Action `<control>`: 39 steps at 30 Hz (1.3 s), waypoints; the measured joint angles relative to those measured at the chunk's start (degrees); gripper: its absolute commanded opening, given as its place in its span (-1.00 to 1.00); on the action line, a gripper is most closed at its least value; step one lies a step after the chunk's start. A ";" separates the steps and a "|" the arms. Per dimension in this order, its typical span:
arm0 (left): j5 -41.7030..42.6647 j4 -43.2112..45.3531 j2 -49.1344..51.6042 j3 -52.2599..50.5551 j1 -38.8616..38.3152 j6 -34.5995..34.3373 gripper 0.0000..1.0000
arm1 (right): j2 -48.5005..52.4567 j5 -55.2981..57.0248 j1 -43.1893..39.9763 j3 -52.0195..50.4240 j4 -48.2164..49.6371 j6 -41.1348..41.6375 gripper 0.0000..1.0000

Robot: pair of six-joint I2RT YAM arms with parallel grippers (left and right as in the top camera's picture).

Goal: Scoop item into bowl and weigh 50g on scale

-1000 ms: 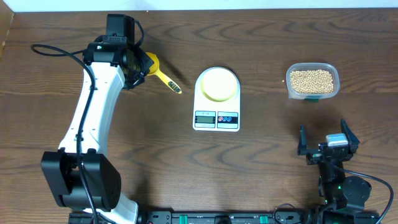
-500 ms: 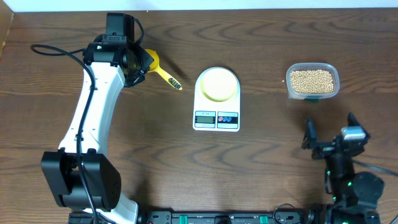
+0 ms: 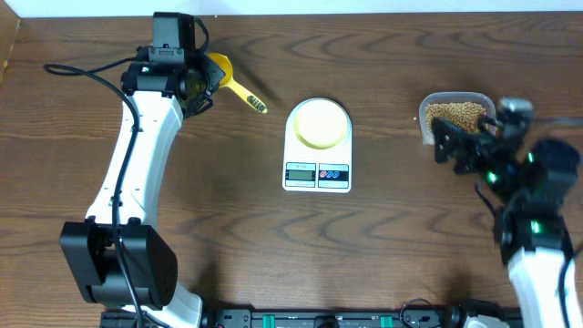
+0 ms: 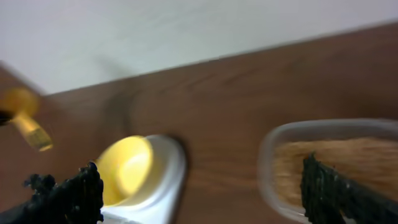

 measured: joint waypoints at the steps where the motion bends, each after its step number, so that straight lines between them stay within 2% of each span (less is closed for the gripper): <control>1: -0.13 0.39 0.00 0.00 0.00 -0.02 -0.85 | 2.99 -2.29 0.39 0.92 1.33 1.16 0.99; 7: -0.66 0.87 0.00 0.00 0.00 -0.02 -0.85 | 14.32 -10.54 1.07 2.23 9.97 10.75 0.98; 11: -0.92 1.60 0.00 0.00 0.00 -0.02 -0.85 | 18.45 -11.93 1.07 2.23 12.39 21.09 0.90; 16: -1.09 2.14 0.00 0.00 0.00 -0.96 -0.85 | 21.33 -12.63 1.88 2.27 18.14 28.89 0.94; 24: -1.09 2.27 0.00 0.00 0.00 -4.68 -0.85 | 21.51 -10.84 10.54 2.36 22.82 32.02 0.89; 29: -0.85 2.27 0.00 0.00 0.00 -6.16 -0.85 | 21.51 -4.74 17.46 2.36 22.80 33.48 0.82; 34: 2.84 2.29 0.00 0.00 0.00 -7.30 -0.85 | 21.51 2.14 23.39 2.36 22.80 36.06 0.82; 39: 5.27 2.29 0.00 0.00 -0.42 -11.37 -0.85 | 21.51 6.58 27.96 2.36 22.80 37.00 0.81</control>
